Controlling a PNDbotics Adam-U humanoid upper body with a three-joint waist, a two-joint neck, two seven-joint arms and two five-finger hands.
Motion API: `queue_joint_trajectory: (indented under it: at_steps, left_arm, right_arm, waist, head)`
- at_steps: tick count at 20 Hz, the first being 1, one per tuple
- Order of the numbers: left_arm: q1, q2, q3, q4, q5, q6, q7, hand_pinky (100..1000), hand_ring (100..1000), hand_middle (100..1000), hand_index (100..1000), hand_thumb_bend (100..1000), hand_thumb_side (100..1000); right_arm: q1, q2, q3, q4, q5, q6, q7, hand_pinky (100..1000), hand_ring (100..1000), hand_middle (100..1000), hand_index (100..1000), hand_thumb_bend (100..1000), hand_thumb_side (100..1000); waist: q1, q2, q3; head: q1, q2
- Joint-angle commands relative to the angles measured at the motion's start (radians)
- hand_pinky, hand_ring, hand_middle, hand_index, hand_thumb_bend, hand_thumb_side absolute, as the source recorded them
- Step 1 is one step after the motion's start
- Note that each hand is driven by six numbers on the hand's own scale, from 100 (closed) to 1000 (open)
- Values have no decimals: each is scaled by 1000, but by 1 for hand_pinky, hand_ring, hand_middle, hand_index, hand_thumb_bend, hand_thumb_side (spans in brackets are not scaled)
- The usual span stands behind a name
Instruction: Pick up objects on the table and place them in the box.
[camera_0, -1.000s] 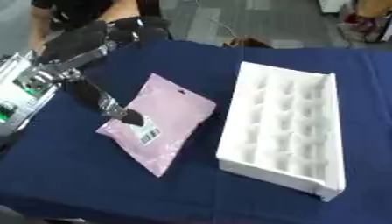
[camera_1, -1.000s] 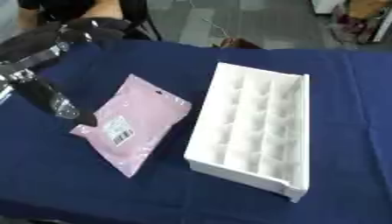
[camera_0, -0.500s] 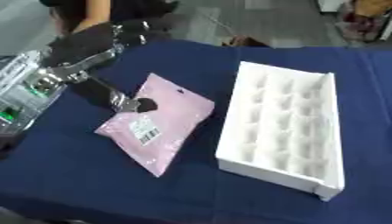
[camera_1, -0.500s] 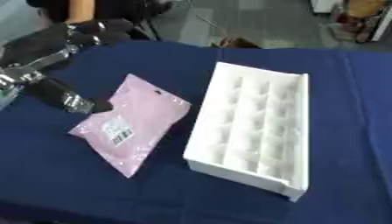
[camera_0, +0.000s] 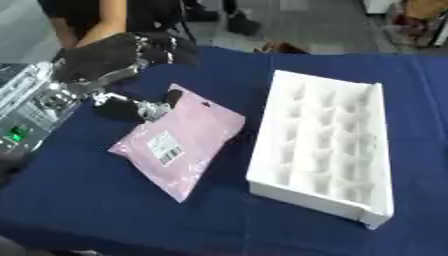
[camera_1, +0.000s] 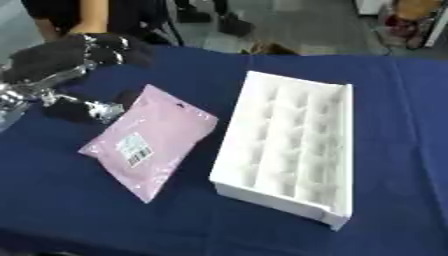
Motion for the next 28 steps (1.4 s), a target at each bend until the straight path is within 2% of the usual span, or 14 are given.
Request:
queue_joint_trajectory:
  at_steps: [1, 2, 3, 6, 9, 10, 11, 12, 14, 15, 18, 22, 26, 28]
  left_arm:
    - [-12, 17, 4, -13, 64, -8, 73, 603, 634, 507, 372, 100, 480]
    - [-12, 18, 2, -13, 89, -8, 100, 592, 607, 477, 336, 100, 499]
    - [-14, 18, 3, -13, 110, -9, 125, 548, 498, 376, 206, 100, 421]
    - [-11, 20, -3, -13, 155, -23, 168, 497, 386, 298, 151, 100, 316]
    - [-8, 21, -6, -13, 177, -39, 173, 500, 325, 260, 146, 100, 309]
    - [-8, 21, -5, -13, 179, -43, 172, 500, 328, 262, 144, 100, 304]
    - [-8, 22, -4, -13, 180, -47, 169, 518, 327, 271, 161, 100, 423]
    - [-9, 23, -1, -13, 175, -55, 162, 527, 334, 279, 165, 100, 460]
    - [-9, 23, -1, -13, 167, -86, 145, 540, 345, 299, 175, 100, 442]
    - [-8, 22, -3, -13, 168, -105, 137, 548, 368, 334, 189, 100, 502]
    - [-4, 19, -9, -13, 181, -147, 107, 555, 382, 370, 189, 100, 484]
    - [-1, 19, -9, -13, 209, -168, 70, 575, 398, 418, 292, 100, 394]
    - [-5, 24, 15, -13, 158, -181, 57, 625, 453, 445, 340, 100, 293]
    - [-5, 22, 15, -13, 136, -192, 63, 626, 447, 429, 323, 100, 284]
  right_arm:
    - [-7, -30, -3, -19, 1, 2, -1, 590, 687, 803, 937, 100, 707]
    - [-7, -29, -3, -19, 1, 1, -1, 590, 687, 803, 937, 100, 707]
    - [-7, -29, -3, -19, 1, 2, -1, 590, 688, 803, 937, 100, 706]
    - [-7, -29, -3, -19, 1, 2, -1, 590, 687, 803, 937, 100, 705]
    - [-7, -30, -3, -20, 1, 2, -1, 590, 687, 803, 937, 100, 705]
    - [-7, -30, -3, -20, 1, 3, -2, 590, 687, 803, 937, 100, 705]
    - [-7, -30, -3, -20, 1, 3, -2, 590, 687, 803, 937, 100, 705]
    - [-7, -30, -4, -20, 1, 3, -2, 590, 687, 803, 937, 100, 706]
    - [-7, -30, -4, -20, 1, 3, -3, 590, 687, 803, 937, 100, 705]
    - [-7, -30, -3, -20, 1, 3, -3, 590, 687, 803, 937, 100, 705]
    - [-8, -30, -3, -19, 1, 3, -2, 590, 687, 803, 937, 100, 703]
    - [-9, -31, -4, -20, 1, 3, -3, 590, 687, 803, 937, 100, 700]
    - [-9, -31, -4, -20, 2, 4, -4, 590, 687, 803, 938, 100, 699]
    - [-9, -31, -4, -20, 2, 4, -4, 590, 687, 803, 938, 100, 699]
  waist:
    - [0, -7, -1]
    - [0, -7, -1]
    - [0, -7, -1]
    - [1, -7, -1]
    - [1, -8, -1]
    - [1, -8, -1]
    - [1, -8, -1]
    - [0, -8, 0]
    - [0, -9, 0]
    - [0, -9, 0]
    - [0, -9, 0]
    - [0, -9, 0]
    - [0, -10, 1]
    - [0, -10, 1]
  head:
    - [-1, -1]
    - [-1, -1]
    - [-1, -1]
    - [0, -1]
    - [0, -1]
    - [0, -1]
    - [1, -1]
    - [1, -1]
    - [1, -1]
    - [1, -1]
    - [2, -1]
    - [2, -1]
    - [-1, -1]
    - [0, -1]
